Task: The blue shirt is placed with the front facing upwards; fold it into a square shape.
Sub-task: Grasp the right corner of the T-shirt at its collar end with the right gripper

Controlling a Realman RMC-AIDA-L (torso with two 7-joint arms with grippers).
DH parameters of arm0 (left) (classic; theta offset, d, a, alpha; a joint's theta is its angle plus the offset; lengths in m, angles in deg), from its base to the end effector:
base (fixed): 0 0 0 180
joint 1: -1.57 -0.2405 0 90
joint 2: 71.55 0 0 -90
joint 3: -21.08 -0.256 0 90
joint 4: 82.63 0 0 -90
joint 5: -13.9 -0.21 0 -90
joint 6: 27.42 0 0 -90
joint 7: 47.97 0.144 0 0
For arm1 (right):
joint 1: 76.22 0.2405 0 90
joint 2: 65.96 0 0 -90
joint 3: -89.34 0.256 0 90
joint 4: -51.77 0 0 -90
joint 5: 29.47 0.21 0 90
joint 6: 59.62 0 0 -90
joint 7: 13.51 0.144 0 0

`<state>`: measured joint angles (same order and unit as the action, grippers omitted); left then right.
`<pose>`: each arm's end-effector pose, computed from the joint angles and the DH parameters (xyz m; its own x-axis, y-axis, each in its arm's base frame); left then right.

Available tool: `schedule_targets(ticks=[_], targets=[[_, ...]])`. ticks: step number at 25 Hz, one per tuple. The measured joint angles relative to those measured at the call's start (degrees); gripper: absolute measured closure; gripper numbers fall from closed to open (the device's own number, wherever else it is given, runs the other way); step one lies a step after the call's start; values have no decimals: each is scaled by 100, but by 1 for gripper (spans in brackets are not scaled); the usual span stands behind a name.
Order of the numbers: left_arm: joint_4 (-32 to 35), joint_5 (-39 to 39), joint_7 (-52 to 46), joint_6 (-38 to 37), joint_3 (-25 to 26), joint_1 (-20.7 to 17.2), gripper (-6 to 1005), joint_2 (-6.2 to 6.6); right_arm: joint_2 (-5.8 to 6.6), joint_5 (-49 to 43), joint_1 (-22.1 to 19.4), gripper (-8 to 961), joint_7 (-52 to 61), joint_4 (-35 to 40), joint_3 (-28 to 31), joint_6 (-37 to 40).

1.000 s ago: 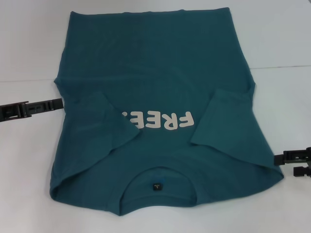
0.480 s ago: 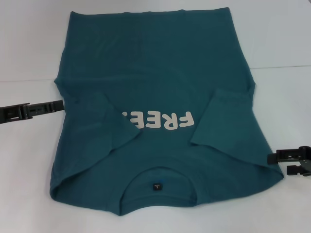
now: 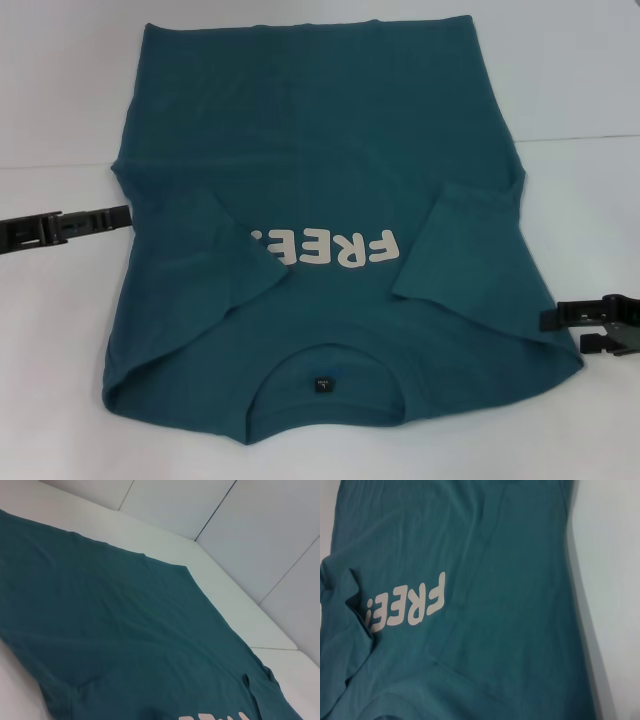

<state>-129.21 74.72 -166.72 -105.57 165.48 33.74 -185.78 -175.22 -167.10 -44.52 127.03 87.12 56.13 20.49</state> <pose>-0.2816 0.3825 0.0761 0.4479 0.6658 0.5968 0.8794 -0.4485 -0.1597 0.3487 0.3418 0.0632 0.0179 -0.9224 -0.3858 -0.9964 0.0155 -0.0835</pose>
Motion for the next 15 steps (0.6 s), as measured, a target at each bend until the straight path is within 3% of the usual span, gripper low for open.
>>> schedule_targets(ticks=[15], targets=[[3,-1,26,70,0,45,90,-2,2,12,163,122,0,-260,-2,-199]])
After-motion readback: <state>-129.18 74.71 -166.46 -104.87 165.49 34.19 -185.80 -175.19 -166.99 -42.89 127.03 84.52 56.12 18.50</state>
